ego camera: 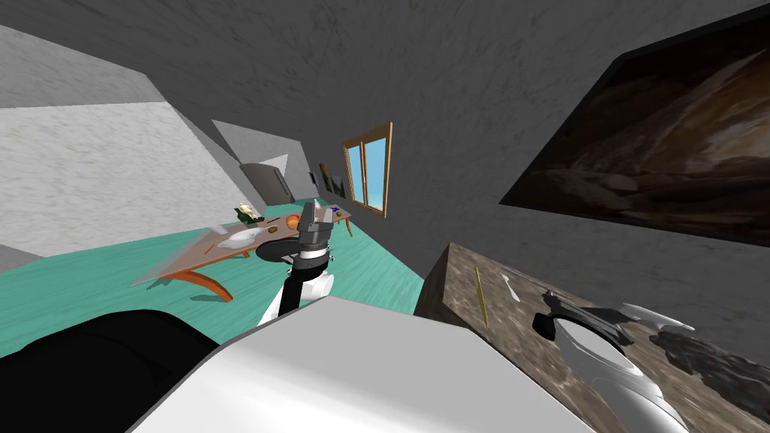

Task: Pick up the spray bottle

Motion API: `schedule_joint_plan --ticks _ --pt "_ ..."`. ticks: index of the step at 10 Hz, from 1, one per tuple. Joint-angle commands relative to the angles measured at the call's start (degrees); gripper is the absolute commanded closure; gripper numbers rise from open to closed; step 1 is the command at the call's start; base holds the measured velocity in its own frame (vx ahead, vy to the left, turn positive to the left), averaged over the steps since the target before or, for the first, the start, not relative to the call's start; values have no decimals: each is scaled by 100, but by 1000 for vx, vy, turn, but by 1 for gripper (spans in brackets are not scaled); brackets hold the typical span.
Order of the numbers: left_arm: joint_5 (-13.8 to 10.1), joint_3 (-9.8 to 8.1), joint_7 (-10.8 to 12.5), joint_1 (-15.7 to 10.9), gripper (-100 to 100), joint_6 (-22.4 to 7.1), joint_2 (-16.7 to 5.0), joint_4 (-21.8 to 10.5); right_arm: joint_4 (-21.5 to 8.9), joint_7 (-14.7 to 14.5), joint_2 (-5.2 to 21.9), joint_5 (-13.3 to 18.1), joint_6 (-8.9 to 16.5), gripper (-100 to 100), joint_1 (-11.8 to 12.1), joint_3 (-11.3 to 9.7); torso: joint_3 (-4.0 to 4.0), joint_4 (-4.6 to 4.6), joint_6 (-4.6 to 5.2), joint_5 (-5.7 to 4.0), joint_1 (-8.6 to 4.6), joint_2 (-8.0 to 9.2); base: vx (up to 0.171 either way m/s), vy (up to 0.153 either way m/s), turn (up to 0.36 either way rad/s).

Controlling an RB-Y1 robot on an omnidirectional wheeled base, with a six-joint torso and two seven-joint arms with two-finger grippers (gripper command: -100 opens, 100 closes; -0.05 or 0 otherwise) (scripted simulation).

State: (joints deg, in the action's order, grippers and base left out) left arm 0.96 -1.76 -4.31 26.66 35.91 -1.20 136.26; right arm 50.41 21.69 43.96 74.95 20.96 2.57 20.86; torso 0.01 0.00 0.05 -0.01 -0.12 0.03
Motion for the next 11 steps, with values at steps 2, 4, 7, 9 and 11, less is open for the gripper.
schedule_joint_plan --ticks 2,4,7,9,11 --pt "0 0 0 0 0 0 0 0 82 -15 -72 177 -137 -100 198 428 0 0 2 0 -2 1 31 -10 66" --pt "0 0 0 0 0 0 0 0 211 -83 -129 222 -217 -100 380 719 -1 0 -1 0 -4 -2 40 -16 86" --pt "0 0 0 0 0 0 0 0 299 -91 -171 298 -284 -100 529 910 1 1 -1 1 -1 3 20 -7 39" --pt "0 0 0 0 0 0 0 0 296 -94 -166 300 -283 100 535 927 4 2 -10 -3 2 7 1 -1 -8" --pt "0 0 0 0 0 0 0 0 301 -77 -166 290 -276 100 525 936 -6 -8 -11 -5 0 -2 0 0 0"
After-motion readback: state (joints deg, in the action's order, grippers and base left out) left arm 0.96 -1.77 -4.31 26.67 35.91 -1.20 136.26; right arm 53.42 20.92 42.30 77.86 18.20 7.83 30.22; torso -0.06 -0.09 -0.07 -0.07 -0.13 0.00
